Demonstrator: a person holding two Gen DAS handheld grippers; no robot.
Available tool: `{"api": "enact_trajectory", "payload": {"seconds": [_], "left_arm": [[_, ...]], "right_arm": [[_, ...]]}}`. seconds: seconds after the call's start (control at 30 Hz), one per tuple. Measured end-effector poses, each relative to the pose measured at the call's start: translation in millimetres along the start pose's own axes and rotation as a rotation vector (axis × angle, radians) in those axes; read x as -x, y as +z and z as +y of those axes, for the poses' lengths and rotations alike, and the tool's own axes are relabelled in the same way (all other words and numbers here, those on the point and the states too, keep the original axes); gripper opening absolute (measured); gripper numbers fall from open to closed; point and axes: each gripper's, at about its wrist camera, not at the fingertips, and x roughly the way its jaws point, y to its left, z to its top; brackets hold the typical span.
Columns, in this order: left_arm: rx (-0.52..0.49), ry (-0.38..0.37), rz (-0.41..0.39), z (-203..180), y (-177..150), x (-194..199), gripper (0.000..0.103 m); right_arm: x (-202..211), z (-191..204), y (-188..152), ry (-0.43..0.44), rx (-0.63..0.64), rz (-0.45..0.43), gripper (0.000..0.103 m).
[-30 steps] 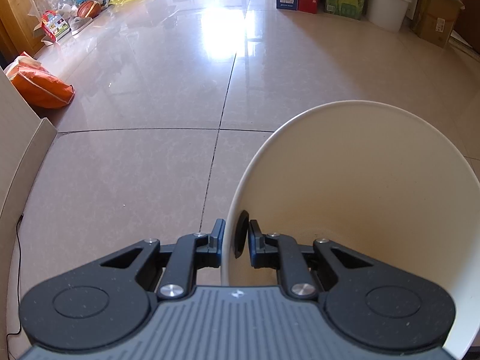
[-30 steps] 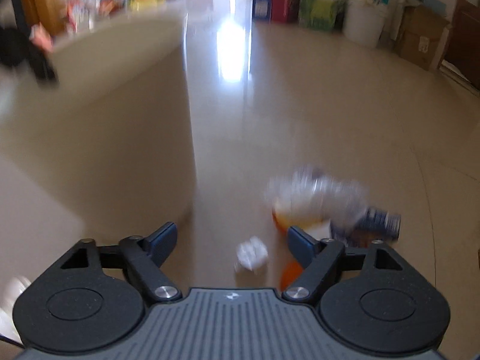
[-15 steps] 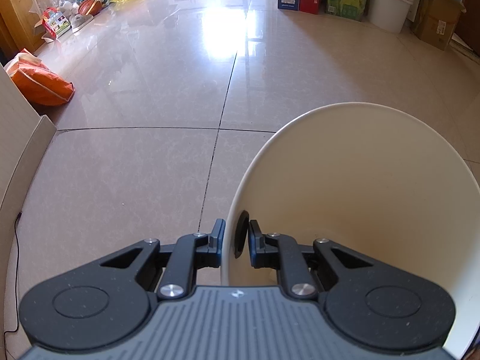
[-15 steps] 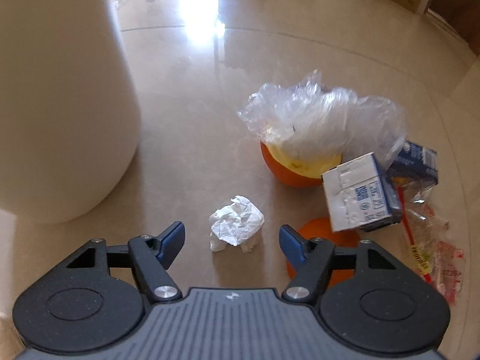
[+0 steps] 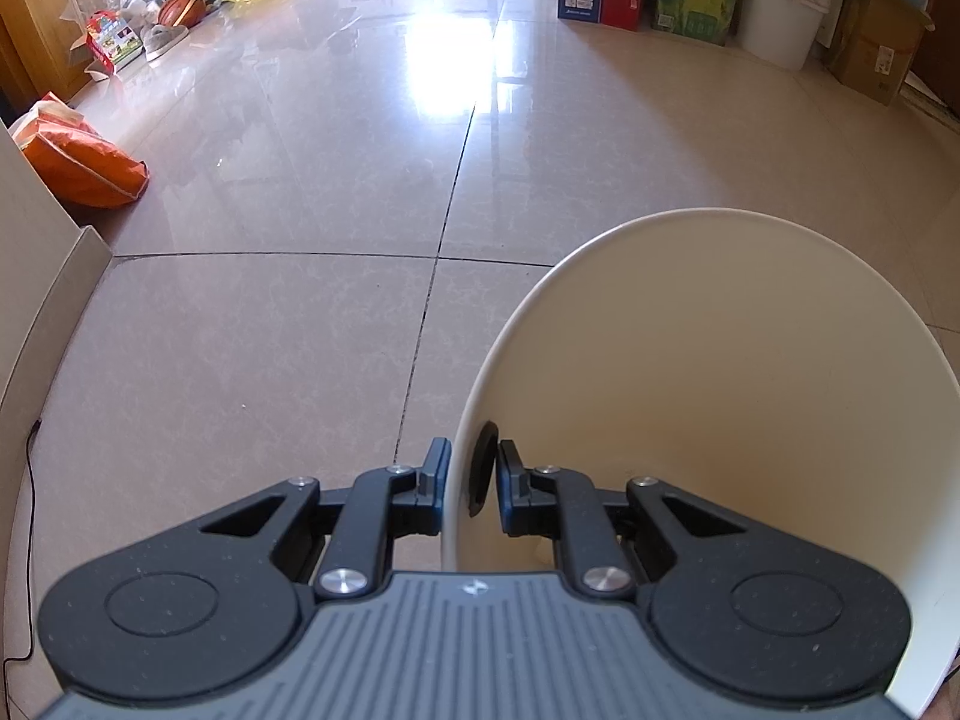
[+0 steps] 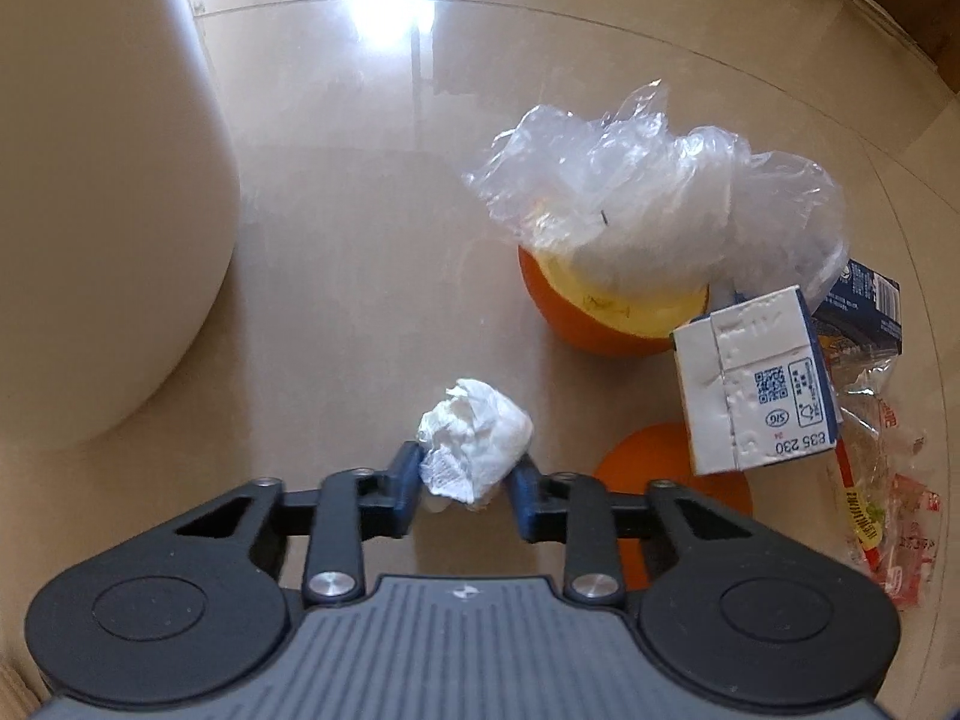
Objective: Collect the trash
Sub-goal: 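Grasp the crumpled white tissue with the right gripper, then carry the tissue over the bin and open the right gripper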
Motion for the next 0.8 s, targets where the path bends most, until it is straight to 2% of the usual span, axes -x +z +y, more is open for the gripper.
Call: {"api": "enact_trajectory", "payload": {"seconds": [0.2, 0.4, 0.53, 0.67, 0.8], "left_arm": [[0.002, -0.002, 0.002, 1.7, 0.1, -0.9, 0.014], [-0.001, -0.001, 0.007, 2.2, 0.2, -1.5, 0.014], [-0.008, 0.003, 0.011, 1.5, 2.7, -1.8, 0.014], [-0.033, 0.020, 0.013, -4.4, 4.9, -3.1, 0.014], [-0.051, 0.035, 0.014, -10.1, 5.1, -4.8, 0.015]], "right_arm": [[21.1, -5.3, 5.0, 0.015, -0.016, 0.042, 0.027], [113.8, -11.8, 22.4, 0.111, 0.048, 0.007, 0.027], [193.8, -15.4, 49.8, 0.169, 0.114, -0.069, 0.028], [267.7, -2.8, 80.5, 0.243, 0.173, -0.200, 0.028], [298.5, 19.8, 109.4, 0.343, 0.202, -0.260, 0.029]]}}
